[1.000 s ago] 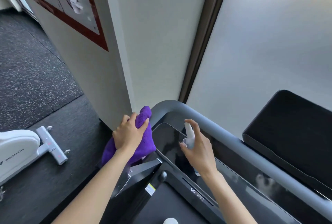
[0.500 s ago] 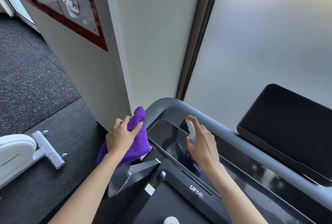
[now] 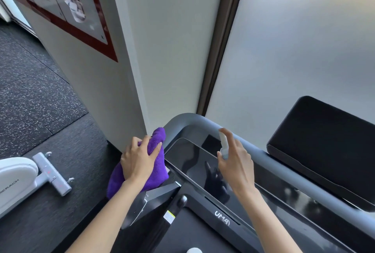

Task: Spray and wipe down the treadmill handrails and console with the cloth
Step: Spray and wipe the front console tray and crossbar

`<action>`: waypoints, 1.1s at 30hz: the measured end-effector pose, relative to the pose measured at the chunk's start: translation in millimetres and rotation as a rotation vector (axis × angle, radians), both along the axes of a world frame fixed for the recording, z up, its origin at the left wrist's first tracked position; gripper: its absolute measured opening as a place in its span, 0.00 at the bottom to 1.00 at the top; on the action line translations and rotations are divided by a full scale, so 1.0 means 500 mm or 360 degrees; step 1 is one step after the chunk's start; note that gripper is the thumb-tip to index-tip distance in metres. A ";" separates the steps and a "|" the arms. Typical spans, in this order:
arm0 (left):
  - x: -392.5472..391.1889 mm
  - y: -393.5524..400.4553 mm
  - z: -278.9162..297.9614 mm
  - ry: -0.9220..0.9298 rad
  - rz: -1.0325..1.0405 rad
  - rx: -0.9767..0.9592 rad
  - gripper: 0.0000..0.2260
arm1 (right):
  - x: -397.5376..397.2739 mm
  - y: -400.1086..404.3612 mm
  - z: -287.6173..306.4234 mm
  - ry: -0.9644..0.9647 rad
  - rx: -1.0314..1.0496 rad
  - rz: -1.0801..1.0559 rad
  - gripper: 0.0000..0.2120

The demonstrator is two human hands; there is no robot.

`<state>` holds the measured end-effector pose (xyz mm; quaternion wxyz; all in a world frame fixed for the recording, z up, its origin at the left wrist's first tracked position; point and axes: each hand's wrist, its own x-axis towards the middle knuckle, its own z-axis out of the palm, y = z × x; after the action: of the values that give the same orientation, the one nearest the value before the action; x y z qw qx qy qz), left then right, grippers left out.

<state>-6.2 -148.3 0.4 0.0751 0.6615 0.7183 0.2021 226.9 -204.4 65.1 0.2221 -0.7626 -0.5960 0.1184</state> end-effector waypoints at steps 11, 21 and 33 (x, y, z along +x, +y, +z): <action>0.198 0.211 0.017 0.0182 -0.0381 -0.0204 0.25 | 0.022 -0.050 0.005 0.0141 0.0076 -0.0173 0.30; 0.059 0.072 -0.024 0.0290 -0.0316 0.0012 0.24 | 0.017 -0.040 0.021 0.0337 0.0174 -0.0123 0.30; 0.224 0.018 -0.054 0.0062 -0.0717 0.0027 0.24 | 0.059 -0.087 0.001 0.0317 0.0143 -0.0164 0.31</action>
<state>105.9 -139.2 -26.7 0.0988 0.8095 0.5520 0.1736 256.6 -247.8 65.8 0.3199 -0.7660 -0.5355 0.1553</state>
